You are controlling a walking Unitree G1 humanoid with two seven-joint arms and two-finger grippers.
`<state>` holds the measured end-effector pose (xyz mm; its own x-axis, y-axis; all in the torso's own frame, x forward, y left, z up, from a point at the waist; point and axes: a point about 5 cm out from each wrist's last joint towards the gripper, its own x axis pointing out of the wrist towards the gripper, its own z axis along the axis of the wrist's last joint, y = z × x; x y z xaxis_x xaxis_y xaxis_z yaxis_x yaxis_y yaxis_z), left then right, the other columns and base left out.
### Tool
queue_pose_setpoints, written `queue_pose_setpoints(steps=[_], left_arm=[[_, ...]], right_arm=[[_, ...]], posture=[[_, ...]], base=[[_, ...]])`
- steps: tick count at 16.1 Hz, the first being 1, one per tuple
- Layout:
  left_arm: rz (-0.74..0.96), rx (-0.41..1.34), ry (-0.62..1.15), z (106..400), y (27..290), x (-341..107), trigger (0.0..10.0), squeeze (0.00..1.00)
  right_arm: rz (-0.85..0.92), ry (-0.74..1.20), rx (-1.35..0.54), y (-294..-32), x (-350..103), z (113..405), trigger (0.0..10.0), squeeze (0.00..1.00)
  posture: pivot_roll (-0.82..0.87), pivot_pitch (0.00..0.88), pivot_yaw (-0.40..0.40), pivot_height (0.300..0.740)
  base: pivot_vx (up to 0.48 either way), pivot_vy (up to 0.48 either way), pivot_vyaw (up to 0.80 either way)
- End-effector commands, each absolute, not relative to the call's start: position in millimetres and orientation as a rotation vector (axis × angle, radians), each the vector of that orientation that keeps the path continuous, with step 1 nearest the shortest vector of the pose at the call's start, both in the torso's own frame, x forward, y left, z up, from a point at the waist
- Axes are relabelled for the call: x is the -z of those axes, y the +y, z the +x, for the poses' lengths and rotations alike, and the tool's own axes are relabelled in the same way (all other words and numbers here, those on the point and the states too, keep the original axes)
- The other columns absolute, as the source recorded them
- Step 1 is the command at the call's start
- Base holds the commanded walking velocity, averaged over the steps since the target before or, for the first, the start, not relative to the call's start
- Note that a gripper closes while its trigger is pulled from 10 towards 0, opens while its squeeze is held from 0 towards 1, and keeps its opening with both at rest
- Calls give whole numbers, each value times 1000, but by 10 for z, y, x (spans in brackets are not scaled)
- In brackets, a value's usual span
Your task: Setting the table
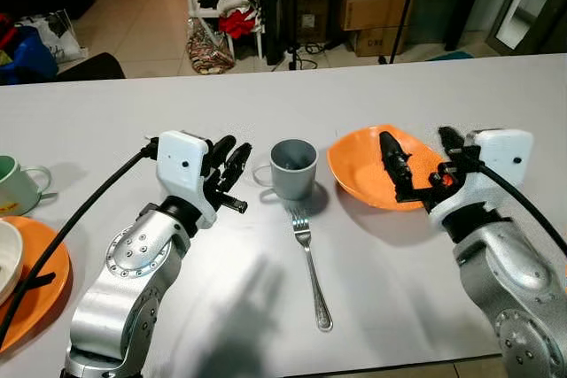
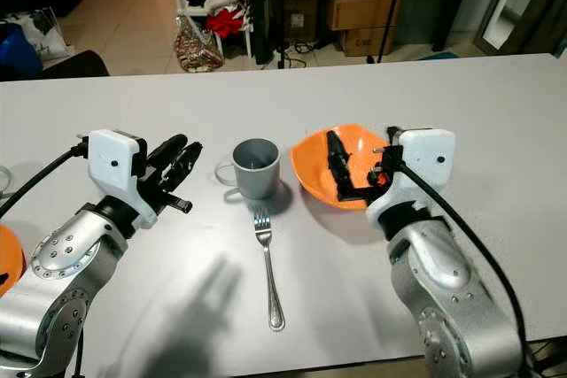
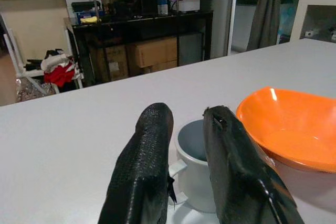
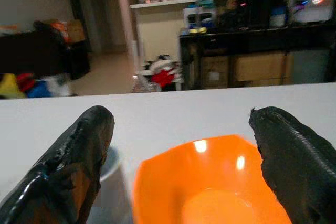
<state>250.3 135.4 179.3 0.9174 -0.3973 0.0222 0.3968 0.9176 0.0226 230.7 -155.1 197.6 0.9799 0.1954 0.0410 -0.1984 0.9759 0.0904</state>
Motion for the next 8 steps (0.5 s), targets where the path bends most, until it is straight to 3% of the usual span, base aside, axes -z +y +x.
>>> queue_pose_setpoints(steps=[1, 8], left_arm=[[27, 401, -47, 2491, 1364, -1833, 10000, 0], [38, 420, -34, 2512, 1331, -1796, 10000, 0]], right_arm=[[107, -39, -216, -1556, -1992, 2297, 10000, 0], [117, -33, -243, -1533, -1943, 2259, 10000, 0]], posture=[[37, 0, 56, 740], [28, 0, 63, 740]], base=[[0, 0, 0], [0, 0, 0]])
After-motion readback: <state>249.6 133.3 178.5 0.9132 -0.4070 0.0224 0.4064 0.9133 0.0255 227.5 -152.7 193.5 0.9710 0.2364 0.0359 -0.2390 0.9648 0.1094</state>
